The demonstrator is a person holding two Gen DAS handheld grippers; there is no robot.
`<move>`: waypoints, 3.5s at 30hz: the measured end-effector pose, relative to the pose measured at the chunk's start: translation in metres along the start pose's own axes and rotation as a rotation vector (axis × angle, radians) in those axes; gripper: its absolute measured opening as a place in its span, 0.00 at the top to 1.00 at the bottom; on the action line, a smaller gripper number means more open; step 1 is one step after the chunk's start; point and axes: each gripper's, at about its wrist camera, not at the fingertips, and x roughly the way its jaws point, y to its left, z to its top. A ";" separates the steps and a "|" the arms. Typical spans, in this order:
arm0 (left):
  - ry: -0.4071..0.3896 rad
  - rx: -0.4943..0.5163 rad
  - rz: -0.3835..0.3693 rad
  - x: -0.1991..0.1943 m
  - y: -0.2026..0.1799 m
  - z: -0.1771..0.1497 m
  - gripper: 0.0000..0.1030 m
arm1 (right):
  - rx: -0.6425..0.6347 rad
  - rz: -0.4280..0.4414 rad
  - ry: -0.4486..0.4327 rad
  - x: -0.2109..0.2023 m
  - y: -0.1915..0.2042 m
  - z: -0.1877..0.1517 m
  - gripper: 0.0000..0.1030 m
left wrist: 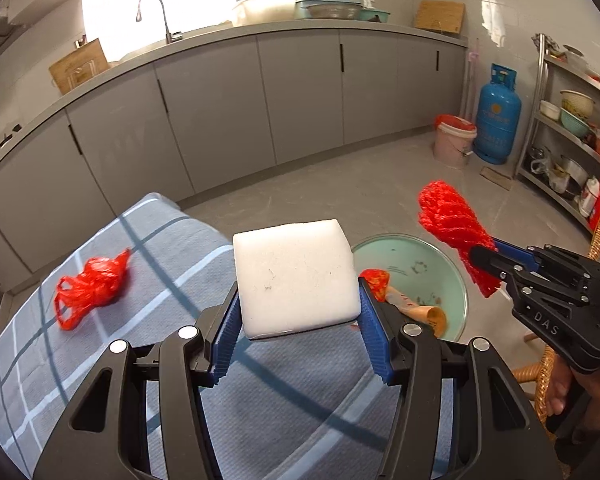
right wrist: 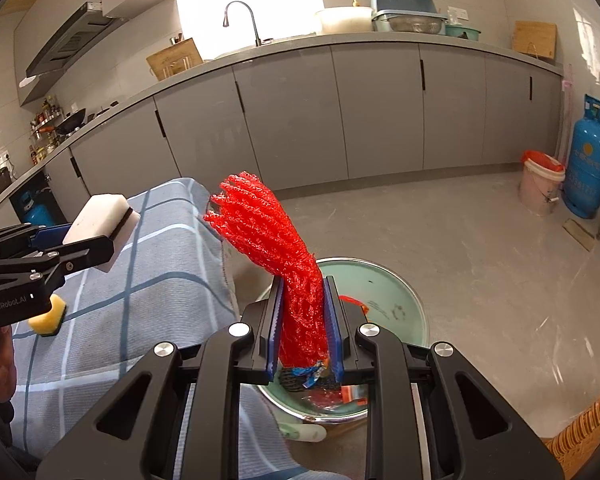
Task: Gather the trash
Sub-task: 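Open both tools to drop the sponge and mesh net into the basin, then move the left tool back to the table and grasp the yellow sponge, then grasp the red plastic bag with the right tool while the left tool holds the sponge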
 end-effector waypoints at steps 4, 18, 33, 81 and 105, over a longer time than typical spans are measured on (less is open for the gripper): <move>0.013 0.022 -0.030 0.016 -0.014 0.005 0.47 | 0.013 -0.014 0.014 0.008 -0.013 -0.001 0.79; 0.068 0.066 -0.097 0.069 -0.047 0.010 0.45 | 0.042 -0.052 0.053 0.039 -0.048 0.001 0.76; 0.079 0.069 -0.060 0.080 -0.039 0.005 0.15 | 0.126 -0.086 0.066 0.061 -0.077 -0.009 0.35; 0.147 -0.319 0.302 -0.028 0.144 -0.121 0.05 | -0.100 0.162 0.063 0.010 0.140 -0.029 0.15; 0.059 -0.484 0.529 -0.040 0.281 -0.122 0.34 | -0.299 0.224 0.110 0.099 0.263 0.037 0.15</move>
